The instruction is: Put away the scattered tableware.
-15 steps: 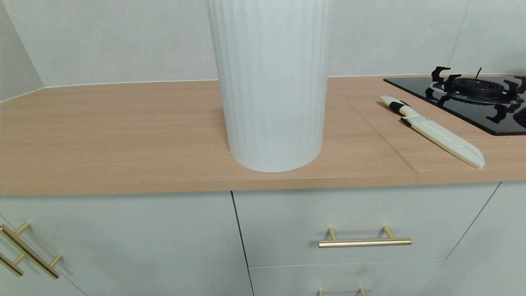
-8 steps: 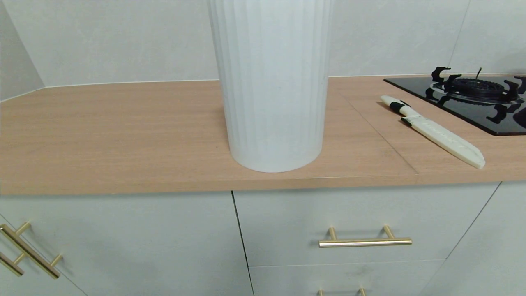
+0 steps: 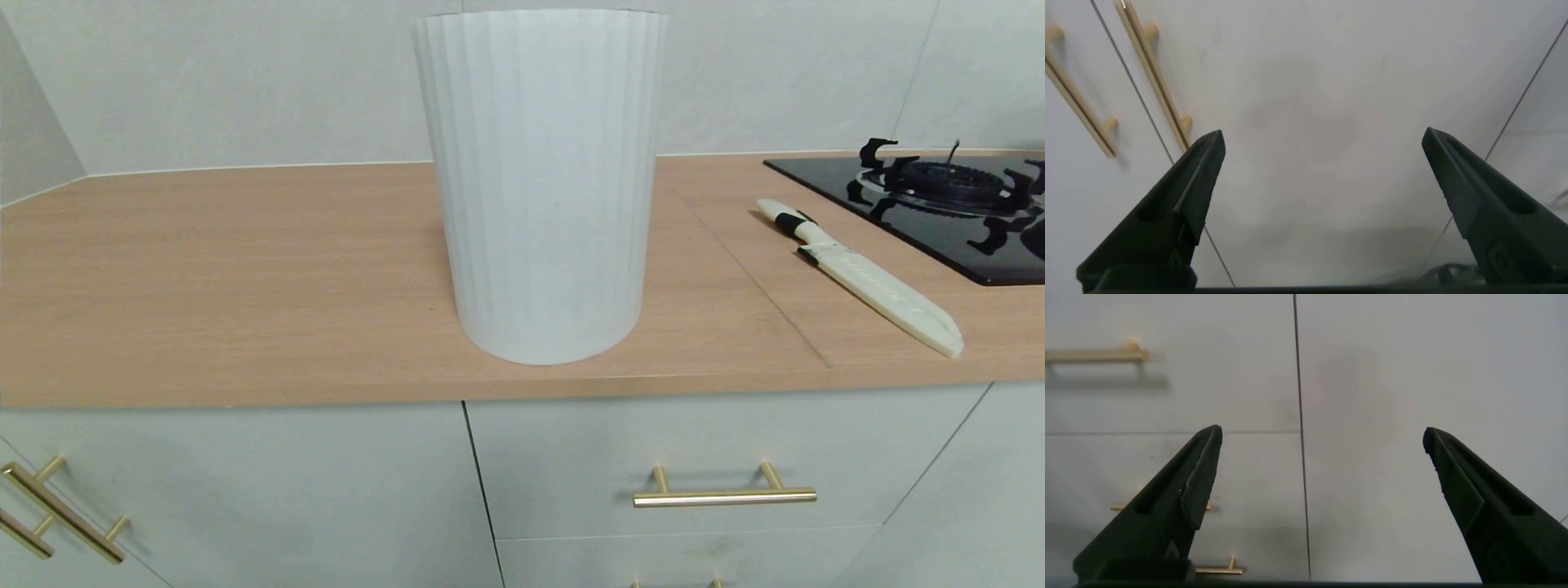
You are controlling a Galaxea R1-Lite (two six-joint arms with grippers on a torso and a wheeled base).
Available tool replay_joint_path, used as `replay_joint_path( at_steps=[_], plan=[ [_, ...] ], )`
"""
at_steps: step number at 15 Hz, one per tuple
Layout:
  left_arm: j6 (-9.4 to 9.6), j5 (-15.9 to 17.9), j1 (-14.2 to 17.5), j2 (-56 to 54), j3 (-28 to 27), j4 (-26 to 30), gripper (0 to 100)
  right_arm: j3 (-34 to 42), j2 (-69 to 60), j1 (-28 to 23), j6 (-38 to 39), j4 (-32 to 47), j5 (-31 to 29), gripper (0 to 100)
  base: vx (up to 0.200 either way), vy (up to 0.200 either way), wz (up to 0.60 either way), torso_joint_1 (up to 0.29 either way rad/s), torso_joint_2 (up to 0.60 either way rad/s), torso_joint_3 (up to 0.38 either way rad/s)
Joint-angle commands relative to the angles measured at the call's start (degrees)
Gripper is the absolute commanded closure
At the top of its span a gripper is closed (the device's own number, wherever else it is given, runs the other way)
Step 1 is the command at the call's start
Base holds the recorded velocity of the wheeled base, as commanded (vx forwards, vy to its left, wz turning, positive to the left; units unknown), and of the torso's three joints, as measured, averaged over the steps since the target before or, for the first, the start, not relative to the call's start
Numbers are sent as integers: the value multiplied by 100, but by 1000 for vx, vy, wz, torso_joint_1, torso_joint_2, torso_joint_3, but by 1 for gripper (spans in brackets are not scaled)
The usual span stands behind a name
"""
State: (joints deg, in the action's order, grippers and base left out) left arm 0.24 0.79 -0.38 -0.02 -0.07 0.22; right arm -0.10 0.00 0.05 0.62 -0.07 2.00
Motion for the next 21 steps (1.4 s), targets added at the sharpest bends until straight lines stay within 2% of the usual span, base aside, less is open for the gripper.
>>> replay_joint_path(
  at_steps=[1,10,21],
  plan=[
    [2,0,3,2,-1,-13,0,1,9,4,-1,-1,2,0,0,0,0,129,-281,-310],
    [2,0,3,2,-1,-13,0,1,9,4,-1,-1,2,0,0,0,0,159,-498,-299],
    [2,0,3,2,-1,-13,0,1,9,4,8,-1,2,0,0,0,0,218,-501,-286]
  ],
)
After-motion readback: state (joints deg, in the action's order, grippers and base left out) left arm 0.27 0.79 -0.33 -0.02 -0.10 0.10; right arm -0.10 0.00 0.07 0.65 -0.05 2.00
